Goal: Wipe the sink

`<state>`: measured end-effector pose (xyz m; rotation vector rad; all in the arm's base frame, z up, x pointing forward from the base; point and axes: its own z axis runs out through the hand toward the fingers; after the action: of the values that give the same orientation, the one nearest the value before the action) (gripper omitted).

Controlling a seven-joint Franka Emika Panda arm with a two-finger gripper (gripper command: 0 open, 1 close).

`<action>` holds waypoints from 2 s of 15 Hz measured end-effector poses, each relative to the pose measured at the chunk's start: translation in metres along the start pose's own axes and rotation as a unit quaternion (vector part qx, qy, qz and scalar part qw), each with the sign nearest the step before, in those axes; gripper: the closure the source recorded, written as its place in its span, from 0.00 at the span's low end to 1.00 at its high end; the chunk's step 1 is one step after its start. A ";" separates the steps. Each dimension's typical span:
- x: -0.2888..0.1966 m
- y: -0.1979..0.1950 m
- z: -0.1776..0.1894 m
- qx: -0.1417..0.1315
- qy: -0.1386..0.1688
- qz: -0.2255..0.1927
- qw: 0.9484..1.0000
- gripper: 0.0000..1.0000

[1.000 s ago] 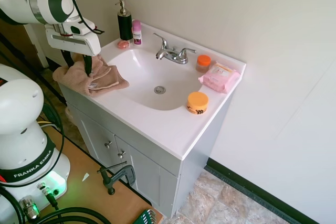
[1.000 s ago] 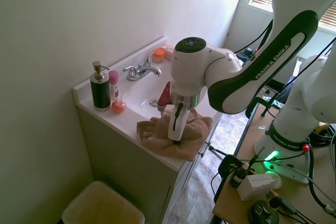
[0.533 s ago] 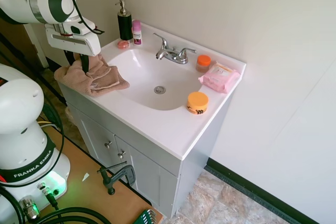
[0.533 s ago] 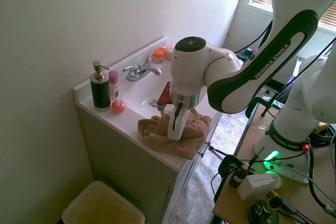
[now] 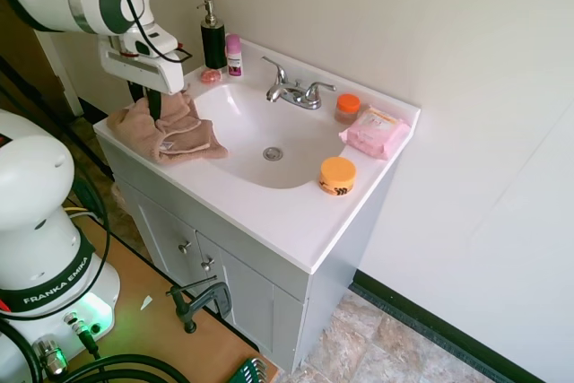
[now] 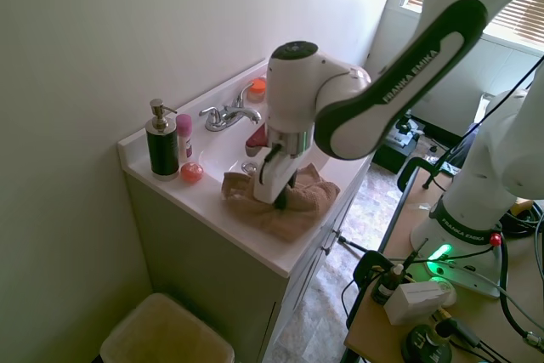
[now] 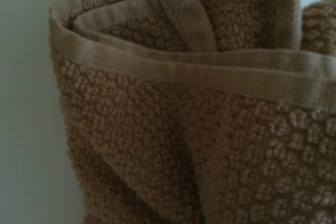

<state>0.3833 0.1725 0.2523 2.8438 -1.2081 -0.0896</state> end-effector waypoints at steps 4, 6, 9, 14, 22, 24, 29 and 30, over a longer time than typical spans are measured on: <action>0.041 -0.015 0.004 -0.008 -0.031 0.055 0.998 1.00; 0.064 -0.009 0.014 -0.022 -0.044 0.083 0.995 1.00; 0.107 0.022 0.044 -0.053 -0.068 0.124 0.989 1.00; 0.139 0.054 0.063 -0.087 -0.029 0.096 0.991 1.00; 0.159 0.086 0.075 -0.104 0.134 0.009 0.985 1.00; 0.163 0.093 0.080 -0.105 0.178 -0.015 0.978 1.00; 0.166 0.090 0.099 -0.093 0.255 -0.060 0.961 1.00; 0.167 0.086 0.103 -0.087 0.271 -0.069 0.956 1.00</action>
<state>0.4301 -0.0101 0.1501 2.5372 -0.8364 0.5177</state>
